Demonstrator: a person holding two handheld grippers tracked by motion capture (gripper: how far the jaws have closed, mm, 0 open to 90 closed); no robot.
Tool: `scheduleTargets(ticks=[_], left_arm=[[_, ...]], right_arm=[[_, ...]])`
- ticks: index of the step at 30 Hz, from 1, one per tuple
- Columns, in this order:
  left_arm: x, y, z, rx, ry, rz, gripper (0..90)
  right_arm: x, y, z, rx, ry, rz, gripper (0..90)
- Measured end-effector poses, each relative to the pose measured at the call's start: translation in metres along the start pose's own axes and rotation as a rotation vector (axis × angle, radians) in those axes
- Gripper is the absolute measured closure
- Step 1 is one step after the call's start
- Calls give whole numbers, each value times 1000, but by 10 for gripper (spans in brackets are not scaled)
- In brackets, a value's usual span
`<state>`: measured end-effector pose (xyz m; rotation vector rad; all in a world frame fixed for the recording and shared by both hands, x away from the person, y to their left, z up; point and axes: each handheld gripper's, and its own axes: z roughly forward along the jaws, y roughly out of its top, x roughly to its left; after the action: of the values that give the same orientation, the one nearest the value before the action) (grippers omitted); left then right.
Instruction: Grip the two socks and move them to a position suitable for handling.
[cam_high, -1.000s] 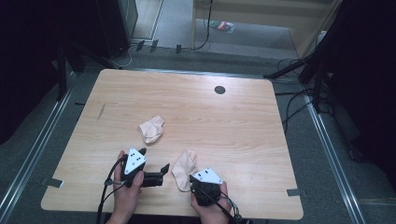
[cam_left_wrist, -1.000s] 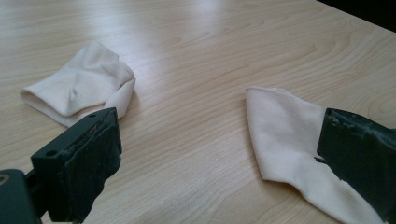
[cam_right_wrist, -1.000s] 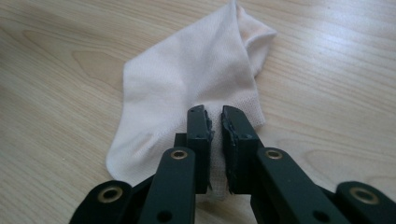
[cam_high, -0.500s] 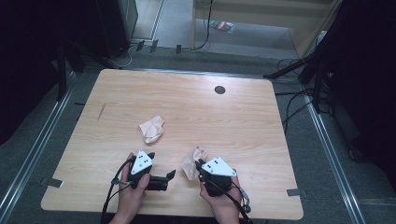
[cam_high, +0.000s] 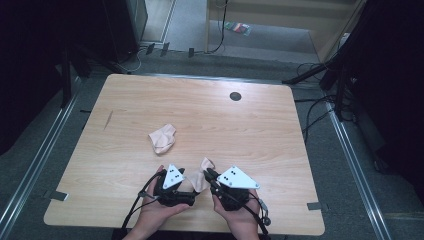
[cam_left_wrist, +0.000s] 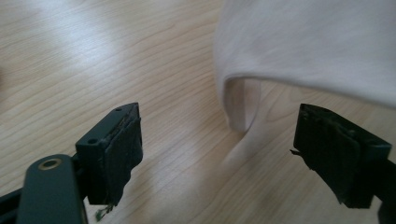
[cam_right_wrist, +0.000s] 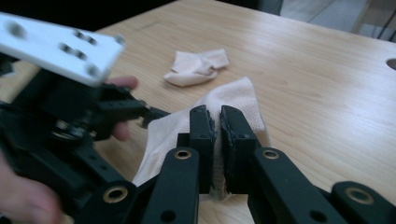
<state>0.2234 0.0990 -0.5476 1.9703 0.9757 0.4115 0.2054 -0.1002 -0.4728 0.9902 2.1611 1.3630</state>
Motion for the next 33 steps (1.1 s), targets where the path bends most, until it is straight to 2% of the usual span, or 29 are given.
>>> scheduleTargets(ticks=[1, 2, 3, 5, 6, 7, 8, 10, 14, 15, 16, 18, 21, 23, 25, 27, 31, 32, 33], left_arm=[[0, 0, -2, -24, 13, 20, 320], [0, 0, -2, -24, 13, 20, 407], [1, 0, -3, -40, 10, 26, 407], [5, 1, -8, -74, -1, 36, 666], [6, 2, -11, -78, 22, 47, 764], [8, 2, -14, -81, 42, 57, 842], [10, 3, -16, -94, 40, 55, 869], [14, 3, -24, -114, 72, 82, 882], [17, 4, -35, -142, 115, 106, 883], [17, 5, -42, -155, 146, 118, 883], [17, 5, -42, -155, 146, 118, 883], [16, 4, -47, -156, 180, 146, 883], [10, 1, -49, -127, 242, 206, 883], [6, -3, -48, -88, 270, 237, 882], [2, -7, -44, -45, 288, 246, 881], [-1, -10, -39, -16, 277, 237, 880], [-8, -13, -29, 34, 215, 245, 842], [-7, -13, -29, 37, 198, 234, 805], [-5, -13, -29, 25, 161, 207, 768]], right_arm=[[2, 3, -2, -12, 24, -7, 852], [2, 3, -2, -12, 24, -7, 852], [3, 3, -3, -22, 38, -13, 853], [4, 4, -4, -36, 68, -10, 853], [3, 5, -5, -39, 80, -5, 854], [2, 4, -5, -42, 78, -6, 854], [1, 4, -4, -41, 75, -3, 855], [-2, 2, -3, -33, 71, 11, 857], [-7, -1, 0, -20, 57, 15, 860], [-8, -4, 3, -7, 50, 20, 861], [-8, -4, 3, -7, 50, 20, 861], [-9, -7, 7, 8, 47, 20, 862], [-11, -12, 14, 29, 49, 31, 865], [-12, -16, 20, 53, 47, 30, 865], [-15, -23, 27, 90, 37, 36, 865], [-19, -29, 33, 116, 32, 41, 865], [-25, -39, 41, 179, 4, 29, 865], [-28, -42, 43, 196, -5, 26, 865], [-30, -44, 44, 209, -25, 21, 865]])
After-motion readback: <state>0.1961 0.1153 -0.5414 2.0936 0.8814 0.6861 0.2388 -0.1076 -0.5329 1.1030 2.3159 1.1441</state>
